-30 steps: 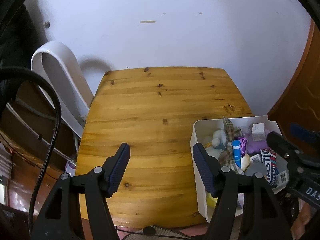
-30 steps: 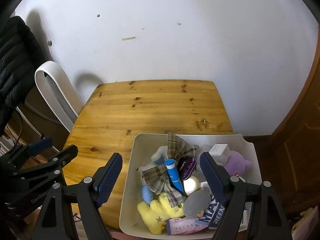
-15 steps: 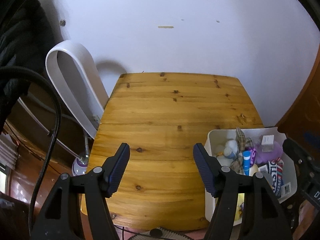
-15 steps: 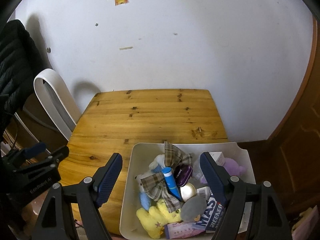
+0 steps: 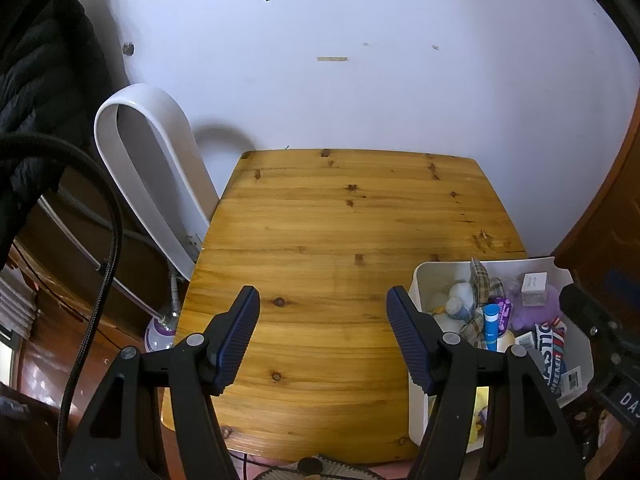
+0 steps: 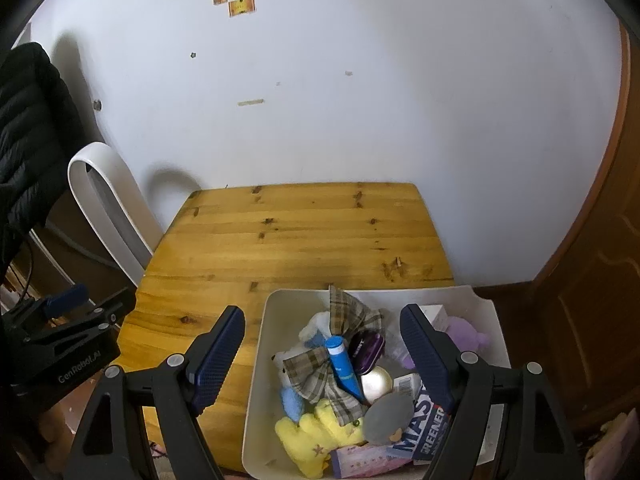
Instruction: Organize objects
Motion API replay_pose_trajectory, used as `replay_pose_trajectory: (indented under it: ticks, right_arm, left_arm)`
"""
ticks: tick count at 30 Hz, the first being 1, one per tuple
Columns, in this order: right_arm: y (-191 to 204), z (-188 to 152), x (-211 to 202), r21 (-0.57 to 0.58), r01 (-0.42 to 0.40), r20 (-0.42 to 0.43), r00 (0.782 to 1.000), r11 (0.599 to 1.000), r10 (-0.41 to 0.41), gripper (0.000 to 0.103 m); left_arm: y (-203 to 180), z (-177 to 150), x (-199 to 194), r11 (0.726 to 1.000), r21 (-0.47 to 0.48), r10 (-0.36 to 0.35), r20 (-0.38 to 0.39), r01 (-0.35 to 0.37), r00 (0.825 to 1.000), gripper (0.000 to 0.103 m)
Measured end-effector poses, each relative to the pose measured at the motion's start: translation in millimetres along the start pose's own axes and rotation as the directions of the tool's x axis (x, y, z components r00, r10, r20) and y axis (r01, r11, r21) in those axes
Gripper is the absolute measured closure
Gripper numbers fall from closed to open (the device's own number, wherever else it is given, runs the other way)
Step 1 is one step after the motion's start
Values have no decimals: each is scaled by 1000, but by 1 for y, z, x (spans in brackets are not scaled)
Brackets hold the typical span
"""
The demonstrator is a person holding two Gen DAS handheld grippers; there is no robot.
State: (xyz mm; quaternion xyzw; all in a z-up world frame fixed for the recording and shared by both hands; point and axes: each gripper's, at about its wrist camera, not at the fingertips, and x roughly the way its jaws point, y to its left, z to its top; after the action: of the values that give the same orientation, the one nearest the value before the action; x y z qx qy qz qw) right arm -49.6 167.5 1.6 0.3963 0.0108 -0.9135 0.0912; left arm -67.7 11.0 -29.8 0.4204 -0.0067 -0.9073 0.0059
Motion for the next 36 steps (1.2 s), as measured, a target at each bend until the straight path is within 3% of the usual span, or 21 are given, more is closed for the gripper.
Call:
replay_pose_trajectory:
  ticks: [7, 36]
  right_arm:
    - [-3, -5, 10, 30, -16, -49, 999, 999, 17, 22]
    - [-1, -9, 11, 40, -3, -57, 998, 999, 5, 22]
  left_arm:
    - [-1, -1, 0, 1000, -1, -3, -4, 3, 1000, 33]
    - [-2, -6, 2, 1000, 4, -11, -15, 11, 1000, 33]
